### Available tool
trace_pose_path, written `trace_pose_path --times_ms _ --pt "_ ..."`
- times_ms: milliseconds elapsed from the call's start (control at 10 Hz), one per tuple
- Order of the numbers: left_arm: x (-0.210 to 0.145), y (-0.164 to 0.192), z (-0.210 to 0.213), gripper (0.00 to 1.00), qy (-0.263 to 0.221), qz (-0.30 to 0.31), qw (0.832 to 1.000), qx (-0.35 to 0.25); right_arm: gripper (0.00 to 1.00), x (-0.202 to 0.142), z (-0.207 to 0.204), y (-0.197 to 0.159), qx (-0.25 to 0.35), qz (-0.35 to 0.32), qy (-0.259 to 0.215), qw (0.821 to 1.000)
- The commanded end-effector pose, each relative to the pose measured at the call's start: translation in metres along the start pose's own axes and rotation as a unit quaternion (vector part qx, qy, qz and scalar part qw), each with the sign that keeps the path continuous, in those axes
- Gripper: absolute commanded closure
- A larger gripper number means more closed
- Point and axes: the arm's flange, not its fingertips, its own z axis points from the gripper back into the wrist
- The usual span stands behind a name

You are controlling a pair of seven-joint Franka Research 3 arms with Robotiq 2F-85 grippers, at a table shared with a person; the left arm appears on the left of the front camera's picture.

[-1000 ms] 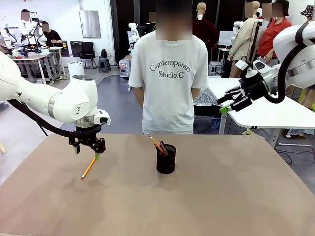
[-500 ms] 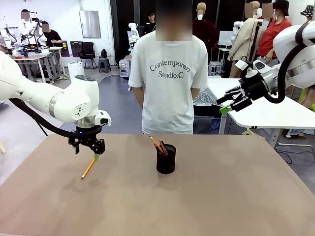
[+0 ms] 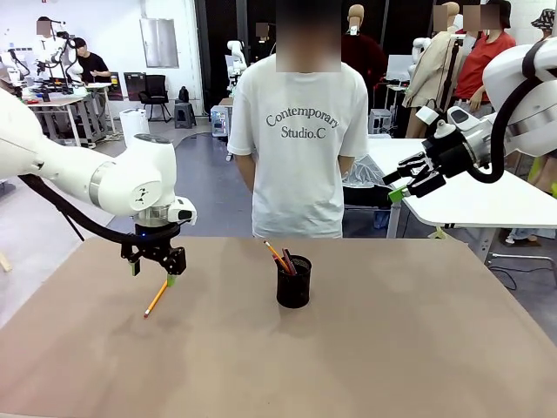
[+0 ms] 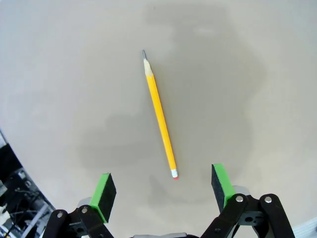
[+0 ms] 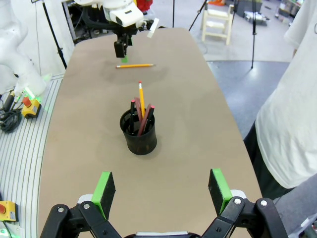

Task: Place the pens into the pen holder.
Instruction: Pick up a writing instrument from the table and place it into the Pen holder.

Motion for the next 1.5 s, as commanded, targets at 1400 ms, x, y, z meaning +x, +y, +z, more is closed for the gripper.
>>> trace_pose_path --times_ms 1400 --pt "0.064 0.03 -0.047 0.0 -0.021 0.017 0.995 -0.099 0.0 0.002 0.001 0.0 -0.001 0.002 0.0 1.0"
